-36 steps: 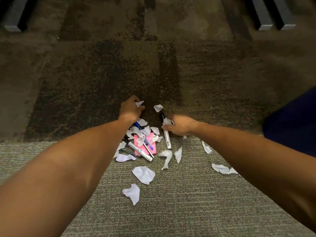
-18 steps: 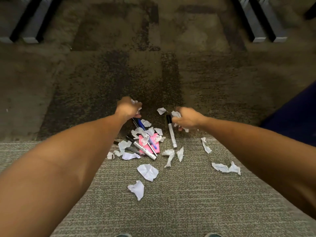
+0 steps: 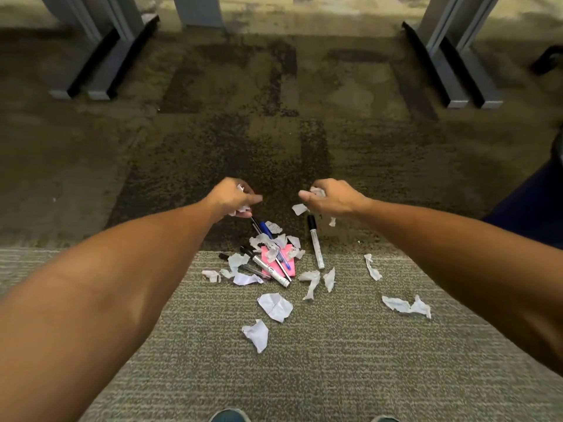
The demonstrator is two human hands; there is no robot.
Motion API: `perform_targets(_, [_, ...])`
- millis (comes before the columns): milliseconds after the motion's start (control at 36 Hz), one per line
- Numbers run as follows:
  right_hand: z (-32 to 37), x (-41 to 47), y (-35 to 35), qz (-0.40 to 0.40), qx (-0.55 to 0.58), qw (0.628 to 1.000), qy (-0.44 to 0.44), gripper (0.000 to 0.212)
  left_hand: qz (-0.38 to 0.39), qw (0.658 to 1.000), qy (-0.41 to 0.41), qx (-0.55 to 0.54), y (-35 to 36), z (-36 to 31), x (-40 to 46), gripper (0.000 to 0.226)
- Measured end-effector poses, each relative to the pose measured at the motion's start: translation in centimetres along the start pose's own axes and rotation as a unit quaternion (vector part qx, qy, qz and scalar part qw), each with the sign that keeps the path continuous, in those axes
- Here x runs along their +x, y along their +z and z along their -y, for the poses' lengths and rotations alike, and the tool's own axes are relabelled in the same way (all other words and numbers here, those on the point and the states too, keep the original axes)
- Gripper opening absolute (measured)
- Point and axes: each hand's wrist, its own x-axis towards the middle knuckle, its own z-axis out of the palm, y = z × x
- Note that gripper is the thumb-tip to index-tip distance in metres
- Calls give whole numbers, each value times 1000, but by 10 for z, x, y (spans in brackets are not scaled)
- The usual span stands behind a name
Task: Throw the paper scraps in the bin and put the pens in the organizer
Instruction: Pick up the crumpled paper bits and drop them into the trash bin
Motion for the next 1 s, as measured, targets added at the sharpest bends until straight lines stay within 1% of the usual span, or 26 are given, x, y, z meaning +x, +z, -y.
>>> perform_targets(83, [5,3,0,-3,19,1000,18,77,52,998,-18,38,-2,7,-2,15])
perform_targets(111, [6,5,1,-2,20,1000,22,77,66,996,-21,56,-2,10,-3,13])
perform_targets(222, [2,15,9,-2,-7,999,40,54,94,990,-33,100,-1,22,-1,10])
perform_targets(333, [-6,25,15,1,-29,998,50,29,94,986,-53,124,3,32,7,13])
perform_targets(389, [-9,31,19,15,-32,998,45,22,96,985,-66,127,6,37,12,17])
perform_targets(444, [-12,36,24,22,-28,999,41,19,105,982,-73,138,9,42,16,22])
perform_targets(611, [-24,50,45,19,-38,999,29,23,122,968,-62,211,20,58,24,35])
perform_targets(667, [-26,57,50,18,-53,998,29,29,133,963,-64,228,22,60,26,39])
perform_targets(722, [-27,63,54,11,-63,997,34,40,146,957,-66,241,23,61,27,39])
perform_targets(833, [-27,73,62,9,-69,996,52,48,144,953,-47,260,29,63,29,37])
perform_targets(917, [-28,78,69,20,-84,994,62,55,137,946,-16,293,32,63,29,28])
perform_targets(1000, [-29,80,74,20,-111,992,61,51,129,940,-2,316,34,60,29,23])
